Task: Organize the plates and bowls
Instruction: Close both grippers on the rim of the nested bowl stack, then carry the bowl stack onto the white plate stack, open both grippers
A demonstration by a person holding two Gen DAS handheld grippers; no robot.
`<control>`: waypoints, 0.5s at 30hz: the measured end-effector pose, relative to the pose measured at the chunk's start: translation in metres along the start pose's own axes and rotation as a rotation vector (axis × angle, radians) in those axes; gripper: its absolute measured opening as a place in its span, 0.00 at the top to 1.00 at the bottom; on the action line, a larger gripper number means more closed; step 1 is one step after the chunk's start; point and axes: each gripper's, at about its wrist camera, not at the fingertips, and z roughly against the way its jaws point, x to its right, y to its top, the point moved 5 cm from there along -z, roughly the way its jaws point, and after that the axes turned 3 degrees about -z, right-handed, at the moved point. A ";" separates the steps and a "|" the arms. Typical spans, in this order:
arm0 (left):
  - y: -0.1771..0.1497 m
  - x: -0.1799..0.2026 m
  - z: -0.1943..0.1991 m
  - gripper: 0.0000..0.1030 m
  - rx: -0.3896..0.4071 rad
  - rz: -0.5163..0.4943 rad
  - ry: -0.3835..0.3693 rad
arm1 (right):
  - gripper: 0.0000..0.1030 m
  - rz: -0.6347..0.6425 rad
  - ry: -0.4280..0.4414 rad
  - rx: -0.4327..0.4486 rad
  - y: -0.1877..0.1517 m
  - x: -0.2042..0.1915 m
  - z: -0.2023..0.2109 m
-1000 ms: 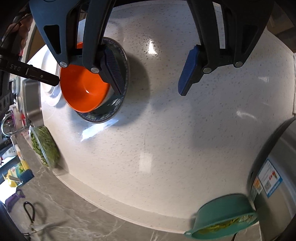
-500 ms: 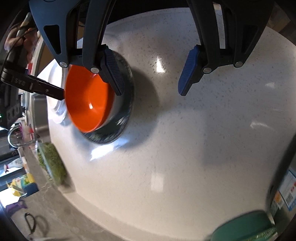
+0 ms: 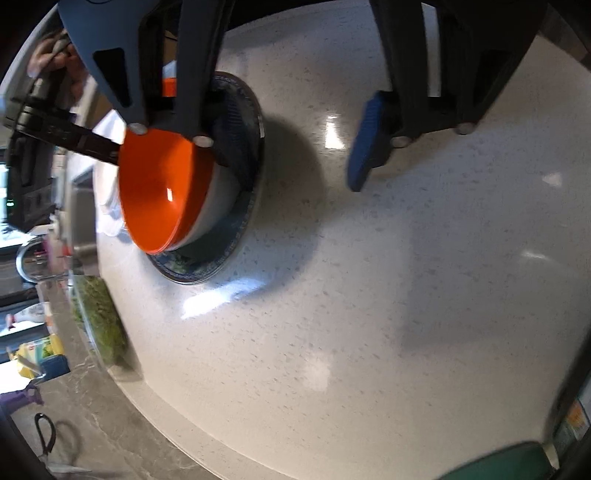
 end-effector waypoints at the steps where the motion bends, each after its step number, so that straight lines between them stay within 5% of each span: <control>1: 0.000 -0.001 0.000 0.64 0.001 0.006 -0.019 | 0.75 -0.002 0.008 -0.008 -0.001 0.001 -0.002; 5: 0.001 0.004 -0.003 0.77 0.020 -0.013 -0.048 | 0.87 -0.017 0.056 -0.010 -0.002 0.000 -0.004; 10: -0.001 0.020 -0.005 0.96 0.033 -0.057 -0.045 | 0.91 0.010 0.049 0.007 -0.003 -0.007 -0.002; 15: 0.001 0.028 -0.006 0.97 0.046 -0.090 -0.013 | 0.90 0.051 -0.001 0.031 -0.005 -0.014 -0.004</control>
